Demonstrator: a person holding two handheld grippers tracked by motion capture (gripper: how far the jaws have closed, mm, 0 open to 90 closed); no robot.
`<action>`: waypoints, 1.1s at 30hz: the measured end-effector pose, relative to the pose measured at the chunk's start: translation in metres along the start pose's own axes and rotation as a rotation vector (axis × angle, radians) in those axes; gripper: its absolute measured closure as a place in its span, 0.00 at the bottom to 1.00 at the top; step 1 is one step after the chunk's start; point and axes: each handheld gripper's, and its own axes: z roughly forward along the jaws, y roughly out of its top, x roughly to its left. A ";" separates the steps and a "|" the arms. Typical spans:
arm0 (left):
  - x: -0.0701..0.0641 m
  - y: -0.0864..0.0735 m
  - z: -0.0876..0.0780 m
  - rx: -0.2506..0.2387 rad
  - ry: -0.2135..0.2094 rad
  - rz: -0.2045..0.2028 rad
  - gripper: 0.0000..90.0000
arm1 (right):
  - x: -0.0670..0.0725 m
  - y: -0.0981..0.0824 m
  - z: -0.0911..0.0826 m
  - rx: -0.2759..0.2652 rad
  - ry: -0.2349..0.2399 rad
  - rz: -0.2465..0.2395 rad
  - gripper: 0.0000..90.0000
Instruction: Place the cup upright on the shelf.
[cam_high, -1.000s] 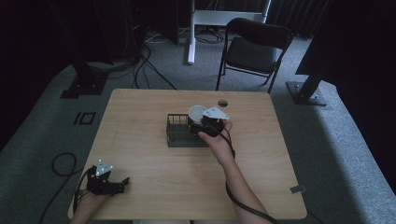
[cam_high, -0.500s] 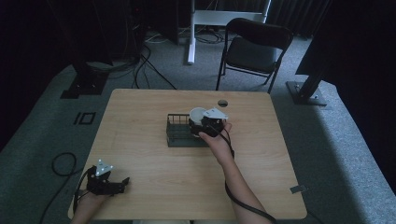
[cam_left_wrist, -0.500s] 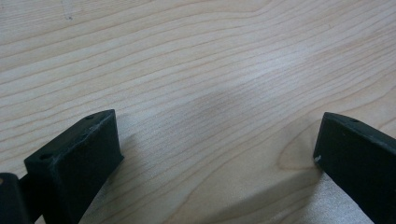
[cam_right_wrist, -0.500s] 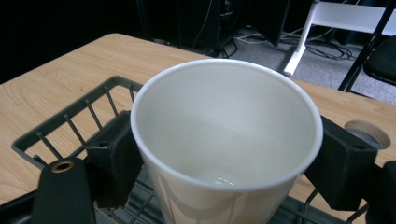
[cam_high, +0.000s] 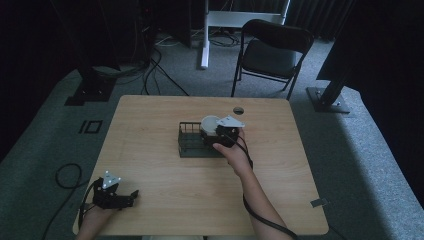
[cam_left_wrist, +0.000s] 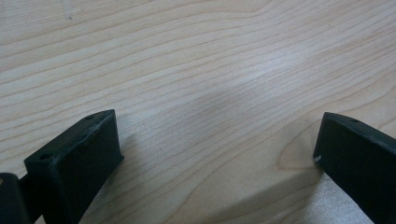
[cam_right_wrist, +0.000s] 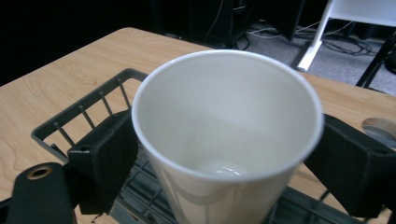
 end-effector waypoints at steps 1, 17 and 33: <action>0.000 0.000 0.000 0.000 0.000 0.000 0.01 | 0.000 0.000 0.000 0.000 0.000 0.000 0.14; 0.000 0.000 0.000 0.000 0.000 0.000 0.01 | -0.010 -0.012 -0.027 -0.030 0.012 0.008 0.14; 0.000 0.000 0.000 0.000 0.000 0.000 0.01 | -0.031 -0.032 -0.062 -0.054 -0.044 0.012 0.14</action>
